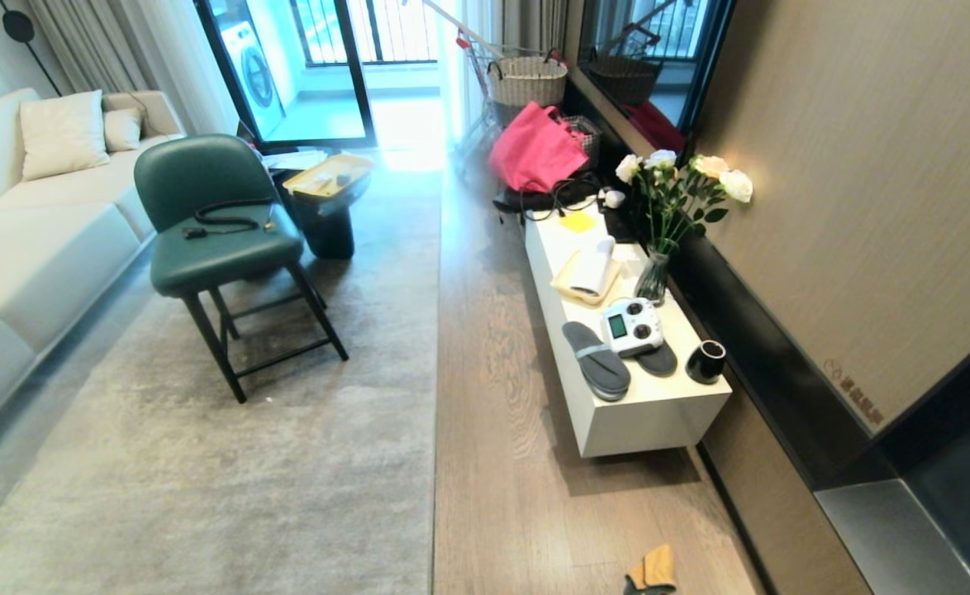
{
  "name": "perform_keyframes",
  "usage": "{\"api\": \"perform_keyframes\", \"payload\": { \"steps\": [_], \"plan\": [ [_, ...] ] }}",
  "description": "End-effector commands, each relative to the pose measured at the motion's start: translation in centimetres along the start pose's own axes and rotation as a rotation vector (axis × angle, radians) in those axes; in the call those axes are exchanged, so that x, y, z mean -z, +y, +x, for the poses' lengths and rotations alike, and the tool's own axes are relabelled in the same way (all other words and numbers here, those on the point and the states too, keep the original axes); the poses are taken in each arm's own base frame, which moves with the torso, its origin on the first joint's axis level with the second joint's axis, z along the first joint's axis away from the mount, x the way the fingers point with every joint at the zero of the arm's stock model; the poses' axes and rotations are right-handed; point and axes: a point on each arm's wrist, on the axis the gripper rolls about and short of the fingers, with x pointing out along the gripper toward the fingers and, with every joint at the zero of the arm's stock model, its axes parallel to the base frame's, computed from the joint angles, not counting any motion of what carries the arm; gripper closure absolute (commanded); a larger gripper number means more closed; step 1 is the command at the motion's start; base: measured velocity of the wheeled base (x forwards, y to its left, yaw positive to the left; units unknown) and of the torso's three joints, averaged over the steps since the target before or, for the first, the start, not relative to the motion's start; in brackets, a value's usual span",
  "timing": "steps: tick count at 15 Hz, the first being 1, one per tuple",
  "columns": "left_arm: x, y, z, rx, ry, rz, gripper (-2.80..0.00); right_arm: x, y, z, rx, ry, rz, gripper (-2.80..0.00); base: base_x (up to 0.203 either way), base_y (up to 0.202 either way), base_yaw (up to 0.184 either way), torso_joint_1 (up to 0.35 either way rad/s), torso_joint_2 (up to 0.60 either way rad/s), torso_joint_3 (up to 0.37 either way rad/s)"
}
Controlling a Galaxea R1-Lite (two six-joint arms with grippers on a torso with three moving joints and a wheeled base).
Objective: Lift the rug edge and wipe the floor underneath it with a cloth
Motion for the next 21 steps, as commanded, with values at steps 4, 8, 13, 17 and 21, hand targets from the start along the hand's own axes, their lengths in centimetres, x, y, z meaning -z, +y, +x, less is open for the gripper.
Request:
{"api": "perform_keyframes", "payload": {
  "steps": [4, 8, 13, 17, 21],
  "plan": [
    [0.03, 0.0, 0.01, 0.0, 0.001, 0.0, 0.0, 0.0, 0.0, 0.01, -0.001, 0.001, -0.001, 0.0, 0.0, 0.0, 0.0, 0.0, 0.0, 0.0],
    [0.0, 0.0, 0.0, 0.0, 0.0, 0.0, 0.0, 0.0, 0.0, 0.01, -0.001, 0.001, -0.001, 0.0, 0.0, 0.0, 0.0, 0.0, 0.0, 0.0],
    [0.01, 0.0, 0.0, 0.0, 0.0, 0.0, 0.0, 0.0, 0.0, 0.01, -0.001, 0.001, -0.002, 0.0, 0.0, 0.0, 0.0, 0.0, 0.0, 0.0],
    [-0.01, 0.0, 0.0, 0.0, 0.0, 0.0, 0.0, -0.02, 0.0, 0.01, -0.001, 0.0, 0.001, 0.0, 0.0, 0.0, 0.0, 0.0, 0.0, 0.0],
    [-0.01, 0.0, 0.0, 0.0, 0.0, 0.0, 0.0, 0.0, 0.0, 0.01, -0.001, 0.001, -0.003, 0.0, 0.0, 0.0, 0.0, 0.0, 0.0, 0.0]
  ]
}}
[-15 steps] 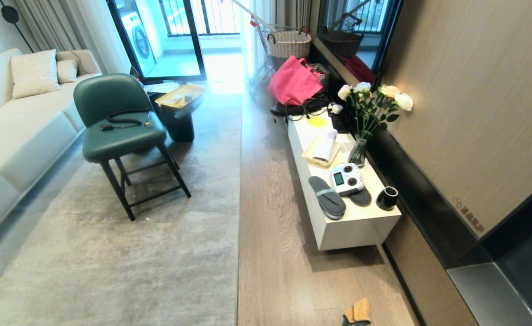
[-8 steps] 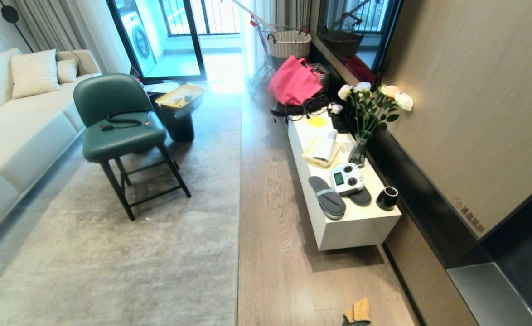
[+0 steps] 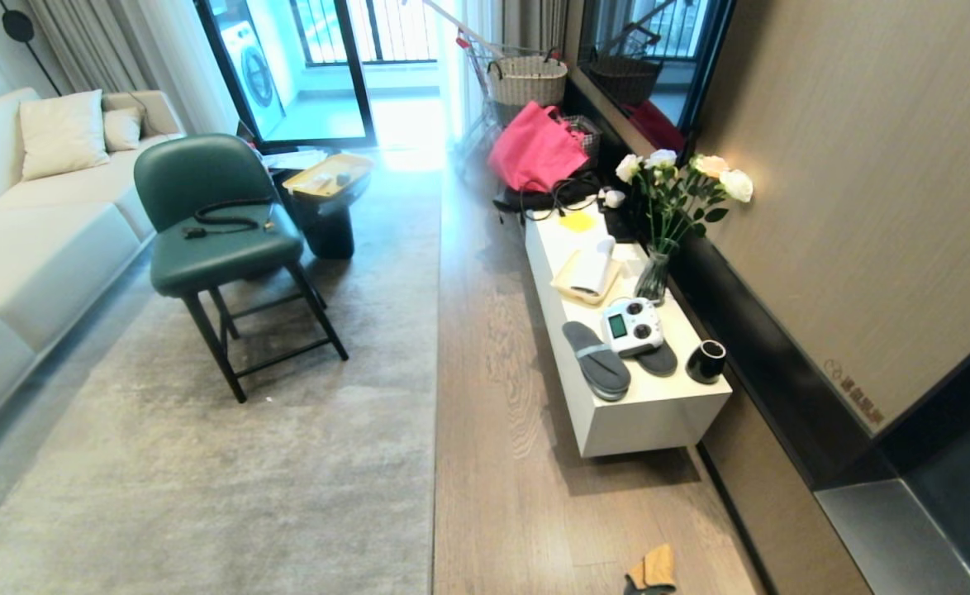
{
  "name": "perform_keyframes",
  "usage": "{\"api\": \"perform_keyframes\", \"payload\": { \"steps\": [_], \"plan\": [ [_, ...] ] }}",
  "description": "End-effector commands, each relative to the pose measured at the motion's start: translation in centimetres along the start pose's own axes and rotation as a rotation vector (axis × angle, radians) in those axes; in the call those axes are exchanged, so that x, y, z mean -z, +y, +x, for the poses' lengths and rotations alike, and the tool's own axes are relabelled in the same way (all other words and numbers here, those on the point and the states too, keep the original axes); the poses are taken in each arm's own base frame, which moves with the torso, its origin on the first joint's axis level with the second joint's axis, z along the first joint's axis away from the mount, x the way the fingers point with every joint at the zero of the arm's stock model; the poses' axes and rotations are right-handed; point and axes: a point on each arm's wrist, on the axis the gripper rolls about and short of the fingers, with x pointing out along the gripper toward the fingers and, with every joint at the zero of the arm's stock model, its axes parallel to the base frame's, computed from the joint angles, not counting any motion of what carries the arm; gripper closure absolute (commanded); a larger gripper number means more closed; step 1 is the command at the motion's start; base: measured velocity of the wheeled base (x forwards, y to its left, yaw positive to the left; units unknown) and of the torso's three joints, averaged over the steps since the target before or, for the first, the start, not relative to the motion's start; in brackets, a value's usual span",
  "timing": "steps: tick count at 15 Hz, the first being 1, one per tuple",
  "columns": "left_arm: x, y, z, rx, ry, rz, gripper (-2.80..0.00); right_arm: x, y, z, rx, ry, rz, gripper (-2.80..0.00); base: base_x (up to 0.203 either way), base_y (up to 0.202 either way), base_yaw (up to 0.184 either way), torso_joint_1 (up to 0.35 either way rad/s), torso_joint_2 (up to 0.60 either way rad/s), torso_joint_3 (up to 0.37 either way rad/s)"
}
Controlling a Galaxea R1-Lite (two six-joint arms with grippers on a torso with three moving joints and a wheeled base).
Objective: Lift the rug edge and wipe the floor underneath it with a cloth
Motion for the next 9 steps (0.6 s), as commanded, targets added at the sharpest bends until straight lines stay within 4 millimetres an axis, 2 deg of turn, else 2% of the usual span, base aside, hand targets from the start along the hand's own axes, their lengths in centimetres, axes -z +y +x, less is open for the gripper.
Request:
{"api": "perform_keyframes", "payload": {
  "steps": [1, 9],
  "plan": [
    [-0.01, 0.0, 0.0, 0.0, 0.0, 0.0, 0.0, 0.0, 0.0, 0.01, -0.001, 0.002, 0.002, 0.0, 0.0, 0.0, 0.0, 0.0, 0.0, 0.0],
    [-0.01, 0.0, 0.0, 0.0, 0.0, 0.0, 0.0, 0.0, 0.0, 0.01, -0.001, 0.002, 0.005, 0.0, 0.0, 0.0, 0.0, 0.0, 0.0, 0.0]
  ]
}}
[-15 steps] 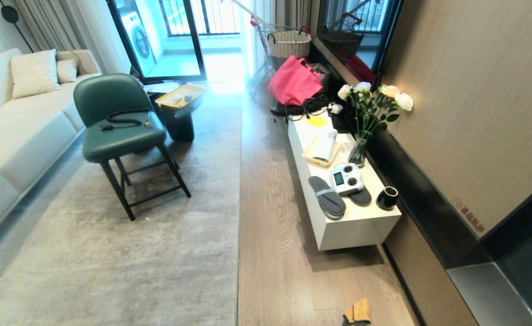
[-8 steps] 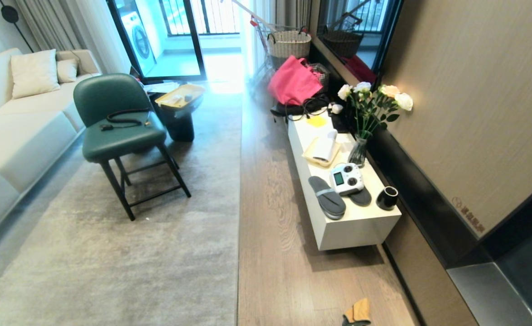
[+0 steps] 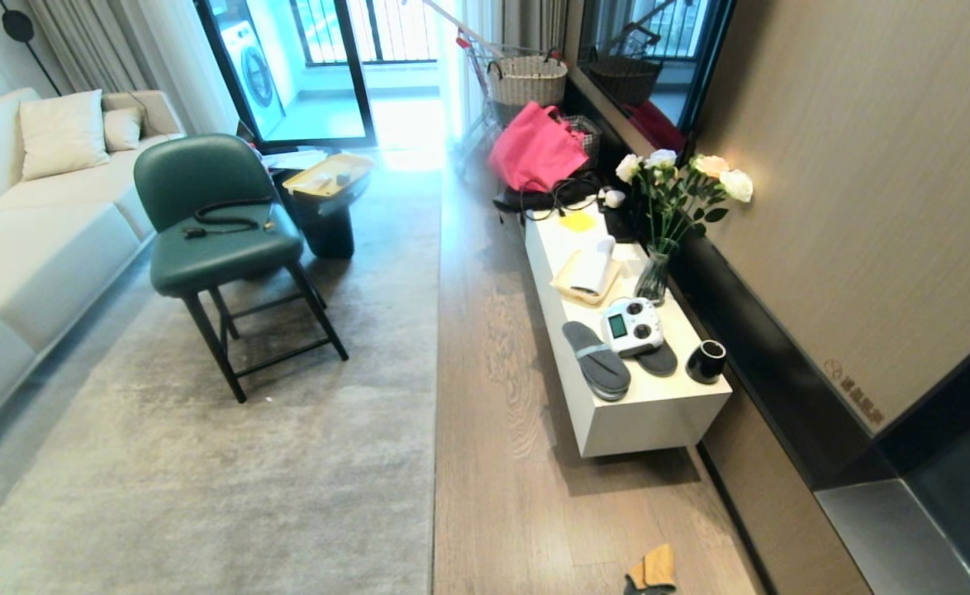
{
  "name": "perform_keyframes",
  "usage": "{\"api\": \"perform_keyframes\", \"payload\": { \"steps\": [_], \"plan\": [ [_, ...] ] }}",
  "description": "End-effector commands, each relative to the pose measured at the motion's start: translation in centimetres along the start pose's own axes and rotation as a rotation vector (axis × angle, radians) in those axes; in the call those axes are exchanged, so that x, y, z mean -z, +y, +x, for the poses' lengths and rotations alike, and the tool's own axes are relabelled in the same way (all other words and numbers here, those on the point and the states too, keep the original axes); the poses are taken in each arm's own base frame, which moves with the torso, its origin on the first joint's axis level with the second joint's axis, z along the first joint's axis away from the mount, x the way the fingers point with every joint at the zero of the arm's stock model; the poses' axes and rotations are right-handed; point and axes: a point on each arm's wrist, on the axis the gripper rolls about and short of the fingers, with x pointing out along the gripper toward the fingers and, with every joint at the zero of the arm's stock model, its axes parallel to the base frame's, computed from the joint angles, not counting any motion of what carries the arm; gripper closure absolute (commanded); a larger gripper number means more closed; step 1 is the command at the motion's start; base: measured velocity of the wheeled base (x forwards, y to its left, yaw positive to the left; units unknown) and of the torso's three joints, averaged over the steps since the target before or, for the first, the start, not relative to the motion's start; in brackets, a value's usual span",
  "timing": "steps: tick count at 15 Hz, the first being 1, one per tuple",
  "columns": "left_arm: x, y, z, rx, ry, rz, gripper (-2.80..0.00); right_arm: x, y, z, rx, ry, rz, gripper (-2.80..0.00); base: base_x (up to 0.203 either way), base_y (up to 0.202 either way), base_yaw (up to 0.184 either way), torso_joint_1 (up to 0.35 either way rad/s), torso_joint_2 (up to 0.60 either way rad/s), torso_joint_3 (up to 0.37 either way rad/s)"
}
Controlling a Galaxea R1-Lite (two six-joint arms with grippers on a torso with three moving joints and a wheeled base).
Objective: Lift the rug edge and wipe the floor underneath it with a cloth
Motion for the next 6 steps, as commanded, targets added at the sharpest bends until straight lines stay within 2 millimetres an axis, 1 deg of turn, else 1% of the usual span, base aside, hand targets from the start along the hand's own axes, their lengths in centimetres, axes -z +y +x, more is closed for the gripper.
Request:
{"api": "perform_keyframes", "payload": {
  "steps": [1, 6],
  "plan": [
    [-0.01, 0.0, 0.0, 0.0, 0.0, 0.0, 0.0, -0.01, 0.0, 0.0, 0.0, 0.003, 0.001, 0.0, 0.0, 0.0, 0.0, 0.0, 0.0, 0.0],
    [0.03, 0.0, 0.01, 0.0, 0.001, 0.0, 0.0, -0.02, 0.0, 0.01, 0.0, 0.0, 0.016, 0.0, 0.0, 0.0, 0.0, 0.0, 0.0, 0.0]
  ]
}}
